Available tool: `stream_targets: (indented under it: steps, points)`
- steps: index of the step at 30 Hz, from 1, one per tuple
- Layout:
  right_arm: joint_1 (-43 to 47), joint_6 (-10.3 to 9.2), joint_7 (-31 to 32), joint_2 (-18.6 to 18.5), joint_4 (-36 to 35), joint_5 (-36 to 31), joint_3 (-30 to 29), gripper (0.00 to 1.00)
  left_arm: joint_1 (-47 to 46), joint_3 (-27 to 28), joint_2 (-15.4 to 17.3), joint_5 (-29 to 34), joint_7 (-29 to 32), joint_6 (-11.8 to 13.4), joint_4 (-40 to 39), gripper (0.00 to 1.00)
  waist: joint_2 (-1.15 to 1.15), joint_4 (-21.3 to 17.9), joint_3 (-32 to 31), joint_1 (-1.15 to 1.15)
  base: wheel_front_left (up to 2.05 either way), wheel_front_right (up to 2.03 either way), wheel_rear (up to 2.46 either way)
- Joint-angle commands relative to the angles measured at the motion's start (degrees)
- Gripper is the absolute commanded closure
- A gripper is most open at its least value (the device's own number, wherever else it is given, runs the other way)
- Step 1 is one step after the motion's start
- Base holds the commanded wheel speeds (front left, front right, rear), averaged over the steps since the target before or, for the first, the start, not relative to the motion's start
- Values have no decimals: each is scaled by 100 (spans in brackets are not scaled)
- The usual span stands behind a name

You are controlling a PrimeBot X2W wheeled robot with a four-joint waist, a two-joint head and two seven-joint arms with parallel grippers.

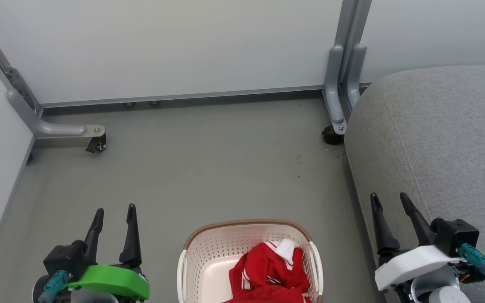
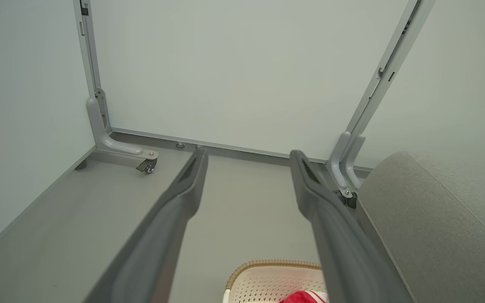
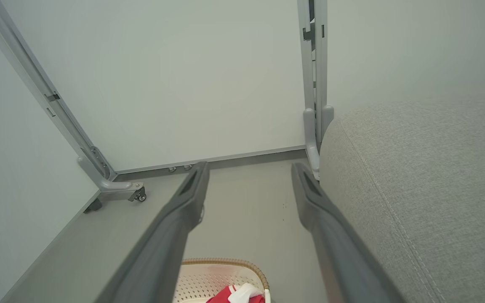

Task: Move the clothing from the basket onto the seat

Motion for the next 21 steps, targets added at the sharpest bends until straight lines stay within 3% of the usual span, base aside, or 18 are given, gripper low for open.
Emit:
stream_targets:
  steps: [1, 21]
  points:
    - [58, 1, -47, -18, -12, -142, 8, 0, 28, 0, 35, 113, -56, 18, -8, 0, 0, 5, -1, 0, 0, 0, 0]
    - [131, 1, -203, -21, 45, -752, 36, 0, 80, -41, 40, 841, -260, 112, 164, 0, 0, 16, -25, 0, 0, 0, 0]
